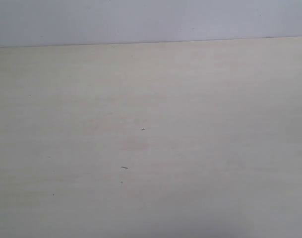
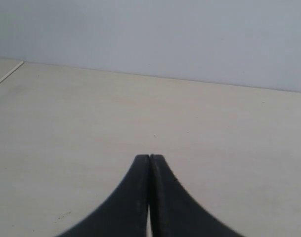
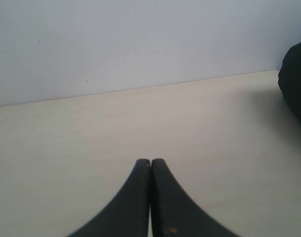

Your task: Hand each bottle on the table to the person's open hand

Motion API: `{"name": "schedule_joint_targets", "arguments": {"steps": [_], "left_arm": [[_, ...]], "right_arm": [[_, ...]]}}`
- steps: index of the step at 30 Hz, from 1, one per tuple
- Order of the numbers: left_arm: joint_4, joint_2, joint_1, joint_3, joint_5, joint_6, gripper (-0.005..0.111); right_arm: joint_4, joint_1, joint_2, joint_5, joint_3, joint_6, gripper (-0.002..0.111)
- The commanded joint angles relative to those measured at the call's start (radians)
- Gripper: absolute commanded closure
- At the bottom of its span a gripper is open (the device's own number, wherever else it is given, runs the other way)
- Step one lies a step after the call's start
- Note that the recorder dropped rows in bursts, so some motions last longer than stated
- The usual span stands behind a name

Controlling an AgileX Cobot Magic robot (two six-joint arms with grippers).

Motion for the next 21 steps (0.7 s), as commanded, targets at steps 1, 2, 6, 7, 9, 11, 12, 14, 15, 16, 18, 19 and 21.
{"name": "schedule_joint_targets", "arguments": {"steps": [1,2,6,7,9,11,12,14,15,16,18,19,21], "left_arm": [[0.018,-0.007,0.004,0.007,-0.016,-0.019,0.106],[0.018,-0.007,0.004,0.007,-0.016,-0.019,0.106],[0.018,-0.009,0.006,0.007,-0.016,-0.017,0.106],[0.018,-0.014,0.011,0.007,-0.016,-0.017,0.106],[0.018,-0.035,0.007,0.011,-0.012,-0.017,0.106],[0.018,-0.070,0.006,0.018,-0.012,-0.017,0.106],[0.018,-0.093,0.006,0.021,-0.012,-0.017,0.106],[0.018,-0.139,0.006,0.031,-0.012,-0.017,0.106],[0.018,-0.164,0.006,0.038,-0.010,-0.017,0.106],[0.018,-0.182,0.006,0.042,-0.007,-0.017,0.106],[0.016,-0.227,0.006,0.056,-0.004,-0.017,0.106],[0.014,-0.247,0.006,0.063,-0.004,-0.017,0.106],[0.014,-0.282,0.006,0.076,-0.004,-0.017,0.106]], "right_arm": [[-0.004,0.003,-0.006,-0.008,0.004,0.000,0.108],[-0.004,0.003,-0.006,-0.008,0.004,0.000,0.108],[-0.004,0.003,-0.006,-0.008,0.004,0.000,0.108],[-0.004,0.003,-0.006,-0.008,0.004,0.000,0.108],[-0.004,0.003,-0.006,-0.008,0.004,0.000,0.108],[-0.004,0.003,-0.006,-0.008,0.004,0.000,0.108],[-0.004,0.003,-0.006,-0.008,0.004,0.000,0.108],[-0.004,0.003,-0.006,-0.008,0.004,0.000,0.108],[-0.004,0.003,-0.006,-0.008,0.004,0.000,0.108],[-0.004,0.003,-0.006,-0.008,0.004,0.000,0.108],[-0.004,0.003,-0.006,-0.008,0.004,0.000,0.108],[-0.004,0.003,-0.006,-0.008,0.004,0.000,0.108],[-0.004,0.003,-0.006,-0.008,0.004,0.000,0.108]]}}
